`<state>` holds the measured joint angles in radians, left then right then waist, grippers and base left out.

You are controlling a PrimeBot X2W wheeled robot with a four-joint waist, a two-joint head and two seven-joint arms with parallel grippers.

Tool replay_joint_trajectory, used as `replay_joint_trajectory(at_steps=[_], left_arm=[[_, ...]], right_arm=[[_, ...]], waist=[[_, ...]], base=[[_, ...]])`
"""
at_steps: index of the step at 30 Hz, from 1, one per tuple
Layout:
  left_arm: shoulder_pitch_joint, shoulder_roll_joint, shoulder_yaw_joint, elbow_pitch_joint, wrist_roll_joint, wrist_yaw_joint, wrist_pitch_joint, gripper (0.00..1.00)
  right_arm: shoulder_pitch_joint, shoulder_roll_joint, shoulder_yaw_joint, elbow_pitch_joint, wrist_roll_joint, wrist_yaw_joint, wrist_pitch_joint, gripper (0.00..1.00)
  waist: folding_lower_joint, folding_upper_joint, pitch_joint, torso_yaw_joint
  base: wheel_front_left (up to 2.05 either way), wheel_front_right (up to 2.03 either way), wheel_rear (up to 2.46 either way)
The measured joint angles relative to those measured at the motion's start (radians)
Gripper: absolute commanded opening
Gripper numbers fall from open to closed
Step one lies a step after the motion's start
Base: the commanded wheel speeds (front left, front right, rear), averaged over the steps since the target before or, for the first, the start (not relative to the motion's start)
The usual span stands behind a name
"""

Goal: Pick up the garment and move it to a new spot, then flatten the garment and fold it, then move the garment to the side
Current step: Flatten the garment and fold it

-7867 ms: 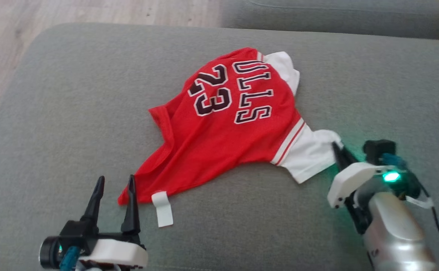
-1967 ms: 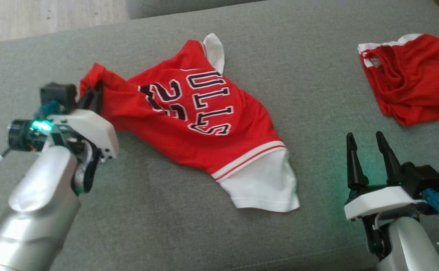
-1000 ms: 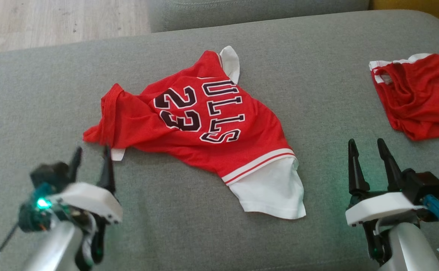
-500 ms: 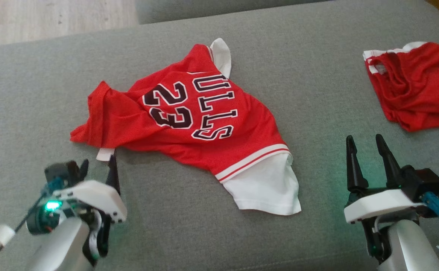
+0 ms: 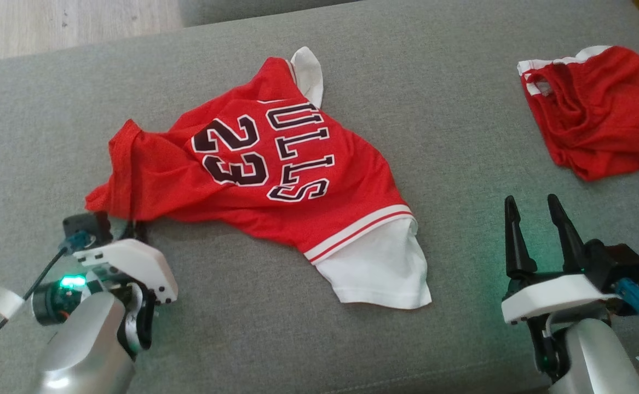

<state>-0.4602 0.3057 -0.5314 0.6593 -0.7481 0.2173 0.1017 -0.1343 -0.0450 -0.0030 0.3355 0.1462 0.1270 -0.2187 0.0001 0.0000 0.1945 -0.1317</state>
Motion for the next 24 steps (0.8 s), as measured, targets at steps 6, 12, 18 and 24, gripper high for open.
replay_joint_trajectory(at_steps=[6, 12, 18, 24], left_arm=[[0.013, -0.001, -0.019, -0.001, 0.0, -0.018, -0.016, 0.0], [0.06, 0.012, -0.021, -0.069, 0.016, -0.008, -0.061, 0.0], [0.116, 0.078, -0.026, -0.268, 0.048, 0.039, -0.068, 0.0], [0.278, 0.13, -0.03, -0.462, 0.05, 0.113, -0.038, 0.0]], right_arm=[[0.001, 0.0, -0.005, 0.008, 0.0, 0.0, -0.001, 1.0], [0.004, 0.0, -0.006, 0.018, 0.0, 0.0, -0.002, 1.0], [0.025, 0.0, -0.005, 0.02, 0.001, 0.0, -0.002, 1.0], [0.052, 0.0, -0.003, 0.025, 0.002, 0.0, -0.001, 1.0]], waist=[[0.0, 0.0, -0.022, 0.009], [0.0, 0.0, -0.055, 0.028], [-0.0001, 0.0, -0.1, 0.062], [-0.0002, 0.0, -0.132, 0.094]], base=[[0.0, 0.0, 0.0], [0.0, 0.0, 0.0], [0.0, 0.0, 0.0], [0.0, 0.0, 0.0]])
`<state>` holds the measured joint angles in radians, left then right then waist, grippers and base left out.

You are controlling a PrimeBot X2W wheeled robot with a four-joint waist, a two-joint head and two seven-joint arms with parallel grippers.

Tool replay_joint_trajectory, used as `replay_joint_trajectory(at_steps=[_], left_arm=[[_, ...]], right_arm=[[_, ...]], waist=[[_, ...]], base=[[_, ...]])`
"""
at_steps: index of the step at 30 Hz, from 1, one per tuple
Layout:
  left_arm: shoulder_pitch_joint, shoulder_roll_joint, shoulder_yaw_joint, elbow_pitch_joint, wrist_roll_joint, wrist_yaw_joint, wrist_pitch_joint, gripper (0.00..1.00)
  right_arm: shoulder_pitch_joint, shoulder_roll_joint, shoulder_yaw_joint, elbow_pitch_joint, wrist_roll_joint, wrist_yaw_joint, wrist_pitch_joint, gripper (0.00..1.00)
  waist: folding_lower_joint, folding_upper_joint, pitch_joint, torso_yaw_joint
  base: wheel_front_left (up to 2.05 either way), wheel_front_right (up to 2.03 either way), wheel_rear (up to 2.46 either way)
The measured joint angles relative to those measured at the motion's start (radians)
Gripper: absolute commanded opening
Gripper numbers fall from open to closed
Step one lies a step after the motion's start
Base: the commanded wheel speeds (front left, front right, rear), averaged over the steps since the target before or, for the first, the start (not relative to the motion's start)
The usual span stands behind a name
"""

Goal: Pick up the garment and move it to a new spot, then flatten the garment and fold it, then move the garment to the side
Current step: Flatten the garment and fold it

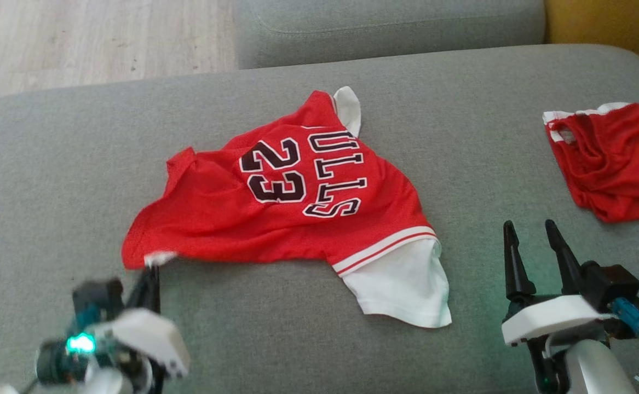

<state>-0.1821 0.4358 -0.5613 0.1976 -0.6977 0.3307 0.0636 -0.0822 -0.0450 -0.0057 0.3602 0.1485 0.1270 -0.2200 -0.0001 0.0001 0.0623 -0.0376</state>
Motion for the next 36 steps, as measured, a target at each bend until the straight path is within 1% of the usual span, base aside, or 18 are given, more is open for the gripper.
replay_joint_trajectory(at_steps=[6, 12, 15, 16, 18, 19, 23, 24, 26, 33, 36], left_arm=[[0.154, 0.001, -0.01, -0.06, -0.025, 0.053, 0.007, 0.0], [0.193, -0.003, -0.017, -0.076, -0.043, 0.064, 0.003, 0.0], [0.193, -0.019, -0.011, -0.075, -0.043, 0.074, -0.04, 0.0], [0.193, -0.027, -0.01, -0.074, -0.043, 0.074, -0.052, 0.31], [0.193, -0.049, 0.0, -0.07, -0.044, 0.073, -0.093, 1.0], [0.193, -0.059, 0.005, -0.069, -0.043, 0.072, -0.119, 1.0], [0.191, -0.092, 0.015, -0.042, -0.043, 0.03, -0.216, 1.0], [0.191, -0.098, 0.015, -0.034, -0.043, 0.028, -0.232, 1.0], [0.189, -0.106, 0.016, -0.022, -0.042, 0.008, -0.258, 1.0], [0.187, -0.128, 0.017, 0.022, -0.04, -0.033, -0.287, 1.0], [0.187, -0.133, 0.018, 0.042, -0.039, -0.042, -0.295, 1.0]], right_arm=[[0.0, 0.0, 0.001, -0.003, 0.0, 0.0, 0.001, 1.0], [0.0, 0.0, -0.001, -0.008, 0.0, 0.0, 0.01, 1.0], [0.0, 0.0, -0.001, -0.008, 0.0, 0.0, 0.011, 1.0], [0.0, 0.0, -0.002, -0.008, 0.0, 0.0, 0.011, 1.0], [0.001, 0.0, -0.003, -0.008, 0.0, 0.0, 0.011, 1.0], [0.001, 0.0, -0.004, -0.008, 0.0, 0.0, 0.011, 1.0], [0.016, 0.0, -0.009, -0.008, -0.002, 0.0, 0.014, 1.0], [0.02, 0.0, -0.009, -0.009, -0.002, 0.0, 0.015, 1.0], [0.028, 0.0, -0.009, -0.016, -0.002, 0.0, 0.018, 1.0], [0.036, 0.0, 0.01, -0.033, -0.002, 0.0, 0.021, 1.0], [0.04, 0.0, 0.035, -0.037, -0.002, 0.0, 0.023, 1.0]], waist=[[0.0, 0.0, -0.001, 0.008], [0.0, 0.0, -0.001, 0.01], [0.0001, 0.0, -0.007, 0.008], [0.0001, 0.0, -0.011, 0.008], [0.0001, 0.0, -0.018, 0.007], [0.0001, 0.0, -0.022, 0.006], [0.0001, 0.0, -0.039, 0.005], [0.0001, 0.0, -0.043, 0.005], [0.0001, 0.0, -0.053, 0.004], [0.0001, 0.0, -0.076, 0.005], [0.0001, 0.0, -0.085, 0.005]], base=[[0.0, 0.0, 0.0], [0.0, 0.0, 0.0], [0.0, 0.0, 0.0], [0.0, 0.0, 0.0], [0.0, 0.0, 0.0], [0.0, 0.0, 0.0], [0.0, 0.0, 0.0], [0.0, 0.0, 0.0], [0.0, 0.0, 0.0], [0.0, 0.0, 0.0], [0.0, 0.0, 0.0]])
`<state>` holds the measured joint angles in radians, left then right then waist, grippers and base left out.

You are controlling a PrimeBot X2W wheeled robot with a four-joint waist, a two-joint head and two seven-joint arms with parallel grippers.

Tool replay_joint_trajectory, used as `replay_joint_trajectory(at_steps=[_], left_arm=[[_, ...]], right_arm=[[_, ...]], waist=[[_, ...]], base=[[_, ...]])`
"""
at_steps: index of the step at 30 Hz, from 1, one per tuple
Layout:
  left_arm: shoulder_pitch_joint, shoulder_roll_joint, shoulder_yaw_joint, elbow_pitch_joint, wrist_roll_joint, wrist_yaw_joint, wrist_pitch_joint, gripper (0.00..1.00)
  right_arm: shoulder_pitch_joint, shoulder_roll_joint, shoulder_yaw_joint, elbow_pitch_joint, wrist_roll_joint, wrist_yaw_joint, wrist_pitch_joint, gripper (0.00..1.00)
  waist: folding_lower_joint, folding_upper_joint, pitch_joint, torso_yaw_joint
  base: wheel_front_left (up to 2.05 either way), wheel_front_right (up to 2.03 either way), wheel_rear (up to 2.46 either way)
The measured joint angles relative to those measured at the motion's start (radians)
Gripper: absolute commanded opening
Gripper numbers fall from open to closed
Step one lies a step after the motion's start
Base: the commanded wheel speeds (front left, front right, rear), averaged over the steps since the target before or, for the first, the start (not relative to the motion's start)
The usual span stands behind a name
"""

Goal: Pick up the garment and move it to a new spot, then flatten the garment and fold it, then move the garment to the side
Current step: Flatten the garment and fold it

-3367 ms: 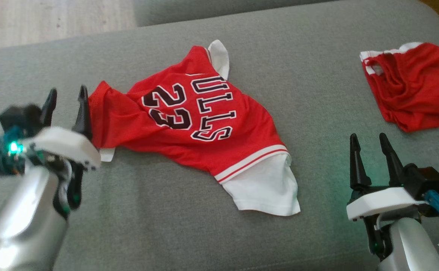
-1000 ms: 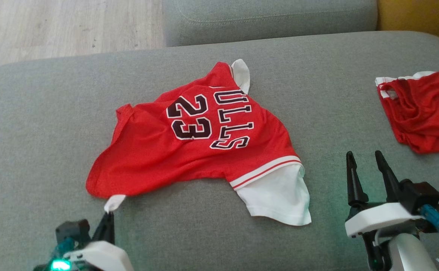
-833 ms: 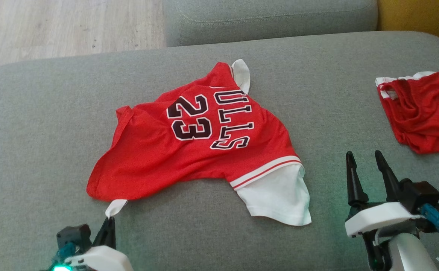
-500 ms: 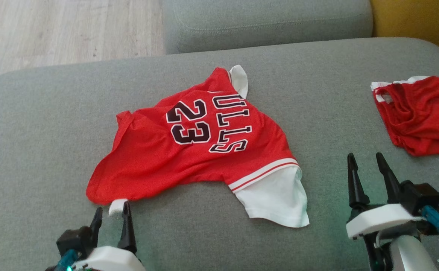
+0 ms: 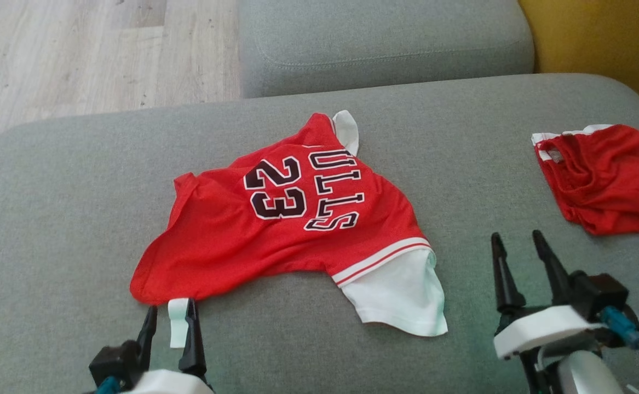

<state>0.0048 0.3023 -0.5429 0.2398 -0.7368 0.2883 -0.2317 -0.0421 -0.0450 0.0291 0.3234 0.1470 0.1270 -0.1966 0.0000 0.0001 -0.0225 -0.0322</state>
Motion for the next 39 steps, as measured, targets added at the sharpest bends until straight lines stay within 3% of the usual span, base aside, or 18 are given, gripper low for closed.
replay_joint_trajectory(at_steps=[22, 30, 39], left_arm=[[0.0, -0.031, 0.038, 0.045, 0.071, -0.017, -0.017, 1.0], [0.0, -0.035, 0.044, 0.042, 0.087, -0.021, -0.017, 1.0], [0.0, -0.034, 0.047, 0.037, 0.095, -0.021, -0.017, 1.0]], right_arm=[[0.033, 0.0, 0.06, 0.002, -0.002, 0.0, 0.032, 1.0], [0.118, 0.0, 0.098, 0.066, -0.024, 0.0, 0.135, 1.0], [0.093, 0.0, 0.146, 0.163, -0.009, 0.0, 0.133, 1.0]], waist=[[0.0, 0.0, -0.008, 0.009], [0.0, 0.0, 0.011, 0.023], [0.0001, 0.0, 0.034, 0.061]], base=[[0.0, 0.0, 0.0], [0.0, 0.0, 0.0], [0.0, 0.0, 0.0]])
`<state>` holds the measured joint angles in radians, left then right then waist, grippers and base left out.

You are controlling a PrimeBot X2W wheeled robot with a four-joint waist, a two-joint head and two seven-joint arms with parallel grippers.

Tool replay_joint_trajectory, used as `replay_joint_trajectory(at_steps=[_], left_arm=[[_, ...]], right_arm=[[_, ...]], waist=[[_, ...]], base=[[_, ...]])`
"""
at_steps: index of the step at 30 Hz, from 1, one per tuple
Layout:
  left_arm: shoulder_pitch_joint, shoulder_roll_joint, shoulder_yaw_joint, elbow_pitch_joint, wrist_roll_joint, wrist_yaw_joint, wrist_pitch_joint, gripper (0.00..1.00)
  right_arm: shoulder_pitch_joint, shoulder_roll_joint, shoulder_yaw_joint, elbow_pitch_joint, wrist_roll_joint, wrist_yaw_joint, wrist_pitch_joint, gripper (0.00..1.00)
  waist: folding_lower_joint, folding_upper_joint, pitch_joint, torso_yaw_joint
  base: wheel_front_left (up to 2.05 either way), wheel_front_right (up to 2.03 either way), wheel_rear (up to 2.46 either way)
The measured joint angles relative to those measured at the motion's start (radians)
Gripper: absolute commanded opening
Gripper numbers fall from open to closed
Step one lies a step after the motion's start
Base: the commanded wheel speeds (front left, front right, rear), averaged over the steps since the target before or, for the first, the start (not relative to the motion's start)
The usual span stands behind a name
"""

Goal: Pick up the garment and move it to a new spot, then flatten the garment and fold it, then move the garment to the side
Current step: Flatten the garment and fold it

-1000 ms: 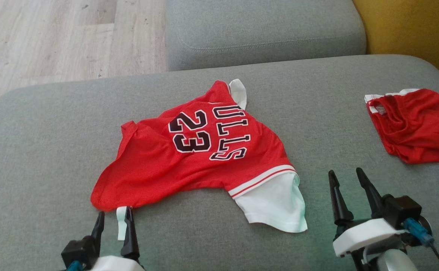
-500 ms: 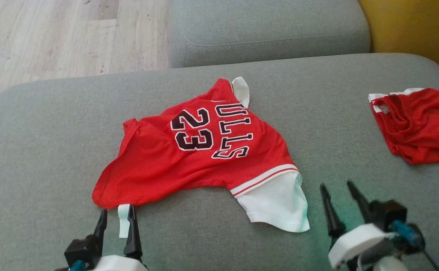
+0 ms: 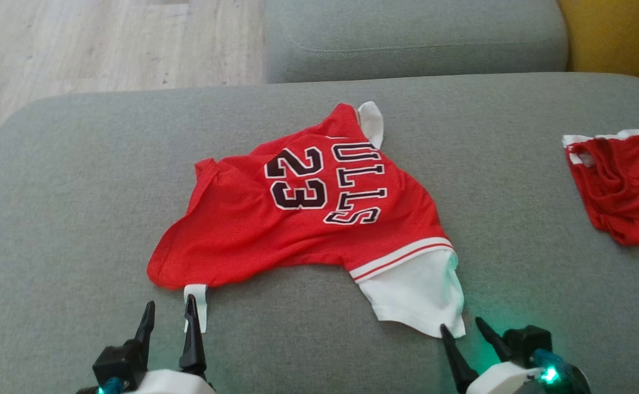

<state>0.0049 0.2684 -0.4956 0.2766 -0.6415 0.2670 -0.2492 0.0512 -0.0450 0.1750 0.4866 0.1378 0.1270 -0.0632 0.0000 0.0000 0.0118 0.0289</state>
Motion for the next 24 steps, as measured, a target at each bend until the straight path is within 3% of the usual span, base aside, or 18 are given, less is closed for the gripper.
replay_joint_trajectory(at_steps=[10, 11, 12, 13, 14, 15, 24], left_arm=[[0.0, 0.004, 0.001, -0.012, 0.0, 0.007, 0.0, 1.0], [0.0, 0.005, 0.001, -0.014, 0.0, 0.007, 0.0, 1.0], [0.0, 0.005, 0.003, -0.016, 0.0, 0.007, 0.0, 1.0], [0.001, 0.006, 0.006, -0.018, 0.0, 0.007, 0.0, 1.0], [0.001, 0.007, 0.008, -0.021, 0.0, 0.007, 0.0, 1.0], [0.001, 0.008, 0.01, -0.023, 0.0, 0.007, 0.0, 1.0], [-0.011, 0.001, 0.035, 0.039, -0.057, 0.011, 0.06, 1.0]], right_arm=[[-0.077, -0.001, 0.049, 0.132, -0.011, 0.0, -0.017, 1.0], [-0.085, -0.001, 0.052, 0.143, -0.015, 0.0, -0.018, 0.84], [-0.091, -0.001, 0.054, 0.149, -0.021, 0.0, -0.018, 0.49], [-0.097, -0.001, 0.055, 0.156, -0.026, 0.0, -0.022, 0.36], [-0.103, -0.001, 0.057, 0.163, -0.026, 0.0, -0.024, 0.11], [-0.106, -0.001, 0.057, 0.167, -0.026, 0.0, -0.026, 0.0], [-0.116, -0.001, 0.006, 0.176, -0.017, 0.0, -0.075, 0.0]], waist=[[0.0, 0.0, 0.005, 0.036], [0.0, 0.0, 0.005, 0.037], [0.0, 0.0, 0.005, 0.038], [0.0, 0.0, 0.004, 0.038], [0.0, 0.0, 0.004, 0.037], [0.0, 0.0, 0.003, 0.036], [0.0, 0.0, 0.011, 0.013]], base=[[0.0, 0.0, 0.0], [0.0, 0.0, 0.0], [0.0, 0.0, 0.0], [0.0, 0.0, 0.0], [0.0, 0.0, 0.0], [0.0, 0.0, 0.0], [0.0, 0.0, 0.0]])
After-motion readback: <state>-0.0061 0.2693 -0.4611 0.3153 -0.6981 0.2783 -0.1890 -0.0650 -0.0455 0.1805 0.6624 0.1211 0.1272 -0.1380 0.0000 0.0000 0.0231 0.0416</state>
